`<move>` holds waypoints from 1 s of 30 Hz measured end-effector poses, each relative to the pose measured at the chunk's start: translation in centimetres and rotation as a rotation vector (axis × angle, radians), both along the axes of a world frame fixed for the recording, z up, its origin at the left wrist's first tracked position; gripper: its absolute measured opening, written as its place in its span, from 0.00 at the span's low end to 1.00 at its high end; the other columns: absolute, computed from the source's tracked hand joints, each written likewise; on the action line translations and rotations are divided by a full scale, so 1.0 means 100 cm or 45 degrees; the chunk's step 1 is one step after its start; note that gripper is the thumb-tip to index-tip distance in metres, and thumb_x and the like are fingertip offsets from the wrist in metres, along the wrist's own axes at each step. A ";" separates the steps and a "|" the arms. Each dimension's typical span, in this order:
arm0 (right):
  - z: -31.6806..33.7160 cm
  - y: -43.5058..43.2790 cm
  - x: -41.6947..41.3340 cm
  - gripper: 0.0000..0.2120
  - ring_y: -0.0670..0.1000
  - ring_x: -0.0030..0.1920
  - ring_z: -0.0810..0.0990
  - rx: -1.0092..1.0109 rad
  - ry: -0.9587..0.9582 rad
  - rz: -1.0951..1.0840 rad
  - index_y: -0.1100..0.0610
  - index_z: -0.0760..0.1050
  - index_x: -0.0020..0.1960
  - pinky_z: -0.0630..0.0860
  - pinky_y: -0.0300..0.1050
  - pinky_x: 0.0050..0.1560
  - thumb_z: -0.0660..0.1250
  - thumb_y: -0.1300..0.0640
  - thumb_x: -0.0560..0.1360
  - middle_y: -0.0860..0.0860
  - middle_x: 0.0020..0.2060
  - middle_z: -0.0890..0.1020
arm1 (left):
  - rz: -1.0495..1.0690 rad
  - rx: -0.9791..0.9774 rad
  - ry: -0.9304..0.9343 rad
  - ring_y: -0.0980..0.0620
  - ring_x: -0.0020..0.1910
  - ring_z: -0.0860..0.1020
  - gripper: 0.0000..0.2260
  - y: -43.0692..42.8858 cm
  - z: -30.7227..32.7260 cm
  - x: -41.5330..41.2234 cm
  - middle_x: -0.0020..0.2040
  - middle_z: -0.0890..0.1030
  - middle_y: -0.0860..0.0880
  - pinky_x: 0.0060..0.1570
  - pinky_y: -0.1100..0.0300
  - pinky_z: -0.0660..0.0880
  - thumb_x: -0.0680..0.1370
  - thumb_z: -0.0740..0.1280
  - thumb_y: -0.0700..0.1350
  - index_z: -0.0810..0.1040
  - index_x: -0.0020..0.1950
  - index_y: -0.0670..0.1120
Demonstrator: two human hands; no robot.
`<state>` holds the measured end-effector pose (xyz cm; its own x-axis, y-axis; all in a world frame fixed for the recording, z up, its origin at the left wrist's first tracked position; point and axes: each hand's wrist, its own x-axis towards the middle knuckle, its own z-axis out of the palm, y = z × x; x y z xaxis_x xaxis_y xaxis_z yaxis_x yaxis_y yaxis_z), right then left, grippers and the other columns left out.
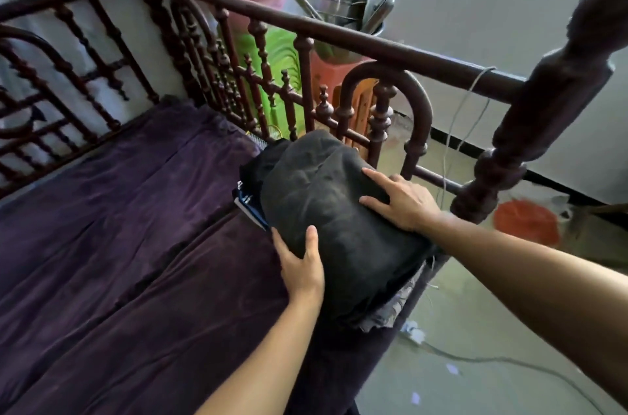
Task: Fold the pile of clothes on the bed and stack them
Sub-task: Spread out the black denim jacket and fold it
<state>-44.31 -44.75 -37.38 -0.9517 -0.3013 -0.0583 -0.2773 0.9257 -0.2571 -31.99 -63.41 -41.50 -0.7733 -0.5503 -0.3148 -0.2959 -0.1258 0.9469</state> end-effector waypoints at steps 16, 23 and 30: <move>-0.136 0.006 -0.008 0.32 0.53 0.76 0.33 0.141 -0.277 0.099 0.32 0.30 0.72 0.44 0.64 0.74 0.32 0.24 0.71 0.48 0.78 0.40 | -0.939 -1.595 -0.219 0.44 0.78 0.49 0.23 -0.010 -0.061 -0.124 0.79 0.51 0.44 0.74 0.47 0.52 0.82 0.52 0.54 0.55 0.77 0.55; -0.182 0.002 -0.010 0.33 0.55 0.75 0.28 0.254 -0.287 0.089 0.36 0.27 0.73 0.38 0.67 0.73 0.32 0.26 0.73 0.48 0.77 0.36 | -1.115 -1.594 -0.619 0.46 0.78 0.44 0.29 -0.012 -0.125 -0.133 0.79 0.46 0.46 0.74 0.48 0.45 0.78 0.35 0.62 0.44 0.78 0.55; -0.198 0.011 -0.021 0.33 0.55 0.75 0.29 0.257 -0.326 0.140 0.37 0.30 0.74 0.41 0.68 0.73 0.35 0.26 0.75 0.50 0.78 0.40 | -1.005 -1.648 -0.626 0.43 0.76 0.58 0.28 0.002 -0.134 -0.136 0.77 0.59 0.43 0.73 0.44 0.57 0.79 0.41 0.60 0.59 0.77 0.52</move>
<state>-46.42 -43.66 -57.22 -0.8609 -0.3592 -0.3602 -0.3282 0.9332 -0.1462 -45.60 -63.22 -54.88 -0.9500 -0.1608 -0.2676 -0.1897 0.9781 0.0858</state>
